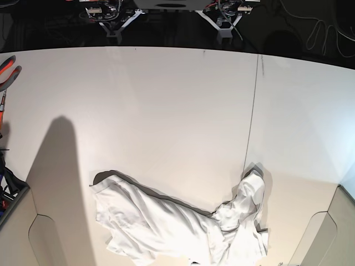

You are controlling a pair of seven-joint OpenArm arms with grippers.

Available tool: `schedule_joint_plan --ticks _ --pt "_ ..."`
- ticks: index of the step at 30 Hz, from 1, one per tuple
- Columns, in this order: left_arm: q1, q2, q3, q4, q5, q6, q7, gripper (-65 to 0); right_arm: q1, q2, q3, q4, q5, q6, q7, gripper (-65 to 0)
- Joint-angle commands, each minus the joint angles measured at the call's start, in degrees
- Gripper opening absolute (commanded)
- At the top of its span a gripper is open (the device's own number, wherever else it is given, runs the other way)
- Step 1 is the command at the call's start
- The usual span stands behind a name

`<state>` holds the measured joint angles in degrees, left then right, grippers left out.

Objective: Layout the t-shirt on the table in an organized manner, then fold the t-shirt properly
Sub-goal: 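Lower both grippers from rest toward the crumpled white t-shirt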

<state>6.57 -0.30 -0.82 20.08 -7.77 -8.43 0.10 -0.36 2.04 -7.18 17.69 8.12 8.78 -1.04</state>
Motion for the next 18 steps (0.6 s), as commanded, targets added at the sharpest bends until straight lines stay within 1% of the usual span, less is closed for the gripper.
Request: schedule_joint_plan --ticks 1,6,13,18 --pt "0.8 0.2 0.1 1.1 -0.2 -0.4 -0.8 -63.9 -0.2 0.3 -0.1 1.1 0.2 0.4 0.5 -65.0" --pt "4.1 0.1 0.1 4.7 -0.8 -0.4 -1.4 -63.9 -2.6 1.4 -0.1 5.6 0.2 0.4 0.5 -65.0" --pt "8.3 -0.9 0.1 8.9 -2.7 -0.4 -1.6 -63.9 -6.6 5.1 -0.1 9.3 0.2 0.4 0.5 -65.0" --pt "12.3 -2.8 0.1 13.5 -2.8 -0.4 -1.7 -63.9 -11.5 8.2 -0.1 14.6 0.2 0.3 0.5 -65.0"
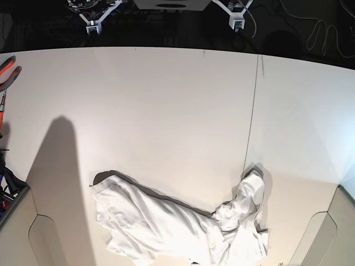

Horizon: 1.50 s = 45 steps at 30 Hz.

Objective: Layout the t-shirt on the table in an organized manner, then fold the t-shirt properly
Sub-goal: 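Lower both grippers from rest toward the crumpled white t-shirt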

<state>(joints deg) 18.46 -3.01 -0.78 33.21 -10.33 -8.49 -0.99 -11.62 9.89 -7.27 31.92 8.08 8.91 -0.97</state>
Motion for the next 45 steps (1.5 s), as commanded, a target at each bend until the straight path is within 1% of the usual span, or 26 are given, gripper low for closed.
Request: schedule_joint_plan --ticks 1,7,10,14,16,23,28,31,33,40,45 --pt "1.4 -0.4 0.0 1.7 -0.2 -0.3 -0.7 -63.9 -1.2 1.0 0.0 1.6 0.3 0.2 0.5 -65.0" --pt "9.0 -2.4 0.0 11.7 -0.2 -0.3 -0.9 -63.9 -7.7 4.7 0.0 11.5 0.3 0.2 0.5 -65.0" --pt "13.8 -4.0 0.0 18.5 -0.7 -0.5 -0.9 -63.9 -11.4 6.0 0.1 16.5 0.3 -0.4 0.5 -65.0" --pt "20.1 -7.6 0.0 29.0 -4.4 -4.6 -0.9 -63.9 -16.5 7.0 0.7 23.1 0.3 -2.7 0.5 -65.0" --pt "23.4 -9.3 0.0 34.5 -5.4 -6.2 -0.9 -63.9 -19.2 7.3 1.4 26.8 0.3 -3.2 0.4 -65.0" --pt "35.6 -15.0 -0.1 54.6 -5.3 -6.4 0.0 -63.9 -30.7 8.1 4.1 42.9 0.3 -3.2 0.2 -65.0" --pt "41.8 -18.7 -0.1 68.6 -5.3 -6.3 0.7 -63.9 -37.6 9.1 6.0 55.5 0.3 -3.2 -0.8 -65.0" --pt "42.7 -19.9 -0.1 75.3 -5.3 -6.3 4.9 -63.9 -40.3 9.3 7.6 62.4 0.3 -3.2 -2.0 -65.0" --pt "42.4 -19.9 -0.1 78.9 -5.3 -6.3 7.6 -63.9 -41.4 9.3 8.5 66.3 0.3 -3.2 -2.1 -65.0" --pt "41.9 -19.9 -0.1 85.9 -5.3 -6.3 7.0 -63.9 -41.1 9.3 10.6 75.4 0.2 -3.2 -2.1 -65.0" --pt "37.0 -19.8 -0.1 86.4 -5.1 -6.3 7.0 -63.9 -36.3 9.3 10.7 76.7 -3.0 -3.2 -2.1 -65.0"
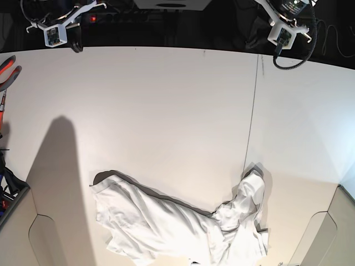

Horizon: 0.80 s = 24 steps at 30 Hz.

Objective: Layout the t-shirt on the table in an organized manner, then fold the t-shirt properly
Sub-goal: 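Lower both grippers from rest toward the crumpled white t-shirt, then grasp the t-shirt fabric with the right gripper and the left gripper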

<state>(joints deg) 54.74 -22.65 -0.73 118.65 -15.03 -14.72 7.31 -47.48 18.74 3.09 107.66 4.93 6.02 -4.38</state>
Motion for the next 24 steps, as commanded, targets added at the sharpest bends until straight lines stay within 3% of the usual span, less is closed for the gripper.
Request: schedule_joint_plan --ticks 1,13,17,22,24 --pt "-0.4 -0.2 -0.1 1.0 -0.4 0.0 -1.3 -63.9 0.7 0.4 0.3 1.0 -0.5 -0.3 1.3 -65.0" --pt "-14.8 -0.2 -0.1 -0.4 1.1 0.0 -1.3 -63.9 17.2 0.4 0.3 0.9 -1.1 -0.3 -1.1 -65.0" --pt "-22.7 1.7 -0.1 -1.7 1.1 0.0 -1.0 -63.9 24.6 0.1 0.3 0.2 -1.1 -0.2 -2.4 -65.0" --pt "-30.4 5.9 -0.1 -4.4 1.1 0.0 -0.5 -63.6 33.1 -0.9 0.2 -2.3 -1.1 0.0 -3.5 -51.3" --pt "-33.1 6.7 -0.1 -6.9 1.2 0.0 -0.6 -59.6 36.6 -1.9 0.2 -4.6 -1.1 0.2 -3.6 -47.0"
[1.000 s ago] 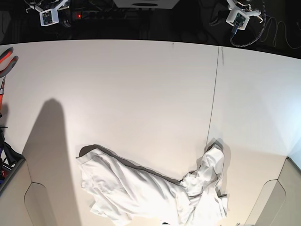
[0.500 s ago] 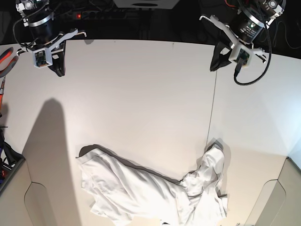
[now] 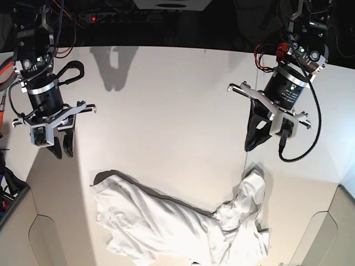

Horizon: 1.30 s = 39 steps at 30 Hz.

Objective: Layout the t-shirt on the table in an organized manner, then fold the t-shirt properly
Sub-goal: 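Grasp the t-shirt fabric with the right gripper and the left gripper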

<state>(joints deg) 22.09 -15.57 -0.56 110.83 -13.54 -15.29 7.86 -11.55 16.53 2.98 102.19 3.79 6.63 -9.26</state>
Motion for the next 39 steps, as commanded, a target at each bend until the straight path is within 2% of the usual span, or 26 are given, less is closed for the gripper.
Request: schedule_joint_plan --ticks 1,3,5,13,18,23,25,28,29,32,39 --pt "-1.8 -0.3 -0.3 -0.7 -0.3 0.5 -1.1 -55.4 2.6 -0.3 0.3 -0.9 0.0 -0.4 1.3 -44.3" --pt "-4.5 -0.3 -0.2 -4.3 -0.3 0.5 -1.1 -46.2 6.7 -1.3 0.3 -5.5 0.1 -0.4 1.3 -37.6" --pt "-6.9 -0.3 -0.2 -8.4 -0.4 0.5 -1.1 -41.7 11.5 -1.5 0.2 -11.3 0.1 -0.2 1.3 -32.9" --pt "-13.6 -0.3 -0.2 -22.2 -0.4 0.5 -1.2 -41.5 33.6 -1.8 -0.6 -38.5 2.2 4.4 1.6 -32.7" --pt "-15.8 -0.3 -0.2 -23.8 -0.4 0.5 -1.2 -41.5 44.4 -5.7 -1.0 -54.5 2.2 6.3 1.7 -32.7" --pt "-16.7 -0.3 -0.1 -23.8 -0.4 0.5 -1.1 -41.5 48.2 -10.1 -1.0 -66.0 1.4 6.6 1.9 -33.0" --pt "-16.7 -0.3 -0.1 -23.8 -0.4 0.5 -1.1 -41.6 47.8 -11.3 -1.0 -68.1 -1.1 6.0 3.5 -38.3" --pt "-16.7 -0.3 -0.1 -23.8 -0.4 0.5 -0.9 -41.6 47.0 -11.9 -1.0 -69.0 -3.9 5.1 6.5 -55.0" --pt "-16.7 -0.3 -0.1 -23.8 -0.4 0.5 -0.7 -41.5 46.9 -11.8 -1.0 -69.0 -3.8 5.1 6.5 -58.4" --pt "-16.6 -0.3 -0.1 -23.8 -0.4 0.5 -0.2 -41.6 47.1 -11.6 -1.0 -68.5 -4.0 5.1 6.4 -64.4" --pt "-16.5 -0.3 -0.1 -23.8 -0.4 0.5 0.2 -41.6 46.9 -10.7 -1.0 -68.4 -4.0 5.2 2.9 -65.0"
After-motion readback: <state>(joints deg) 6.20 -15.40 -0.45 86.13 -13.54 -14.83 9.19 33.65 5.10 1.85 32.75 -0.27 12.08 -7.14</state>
